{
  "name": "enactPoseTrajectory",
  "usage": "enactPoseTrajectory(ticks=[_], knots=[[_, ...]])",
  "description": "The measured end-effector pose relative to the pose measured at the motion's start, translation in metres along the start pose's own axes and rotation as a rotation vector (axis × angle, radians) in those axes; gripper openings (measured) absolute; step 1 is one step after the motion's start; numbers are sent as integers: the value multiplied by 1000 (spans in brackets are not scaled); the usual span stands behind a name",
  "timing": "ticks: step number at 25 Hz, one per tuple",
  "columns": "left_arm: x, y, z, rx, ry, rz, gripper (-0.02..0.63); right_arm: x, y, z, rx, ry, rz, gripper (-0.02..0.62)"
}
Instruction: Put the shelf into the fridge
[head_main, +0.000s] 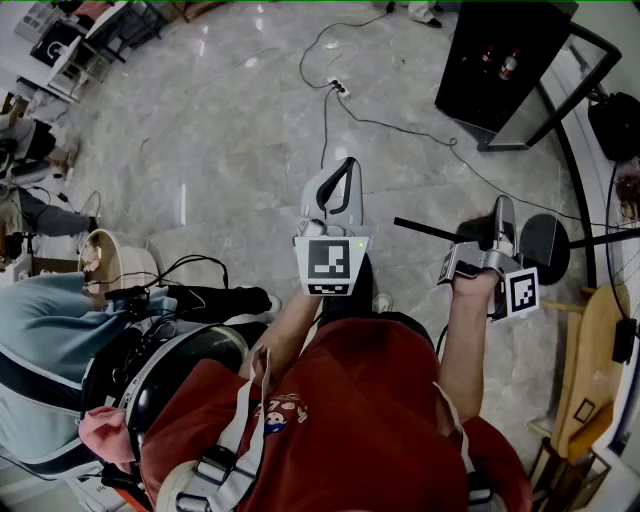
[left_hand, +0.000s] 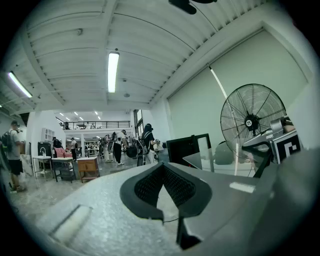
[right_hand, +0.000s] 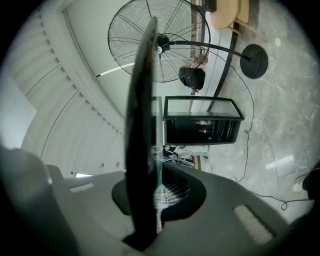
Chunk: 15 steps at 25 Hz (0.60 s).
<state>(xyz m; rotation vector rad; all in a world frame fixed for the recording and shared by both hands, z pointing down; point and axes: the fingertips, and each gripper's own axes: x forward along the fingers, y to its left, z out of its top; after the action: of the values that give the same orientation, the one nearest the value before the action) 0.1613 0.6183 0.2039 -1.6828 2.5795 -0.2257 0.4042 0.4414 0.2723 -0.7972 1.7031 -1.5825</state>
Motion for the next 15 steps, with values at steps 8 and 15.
enactPoseTrajectory(ticks=[8, 15], knots=[[10, -5, -1, -5, 2, -14, 6, 2, -3, 0, -4, 5, -23, 9], [24, -4, -8, 0, 22, -27, 6, 17, -9, 0, -3, 1, -36, 9]])
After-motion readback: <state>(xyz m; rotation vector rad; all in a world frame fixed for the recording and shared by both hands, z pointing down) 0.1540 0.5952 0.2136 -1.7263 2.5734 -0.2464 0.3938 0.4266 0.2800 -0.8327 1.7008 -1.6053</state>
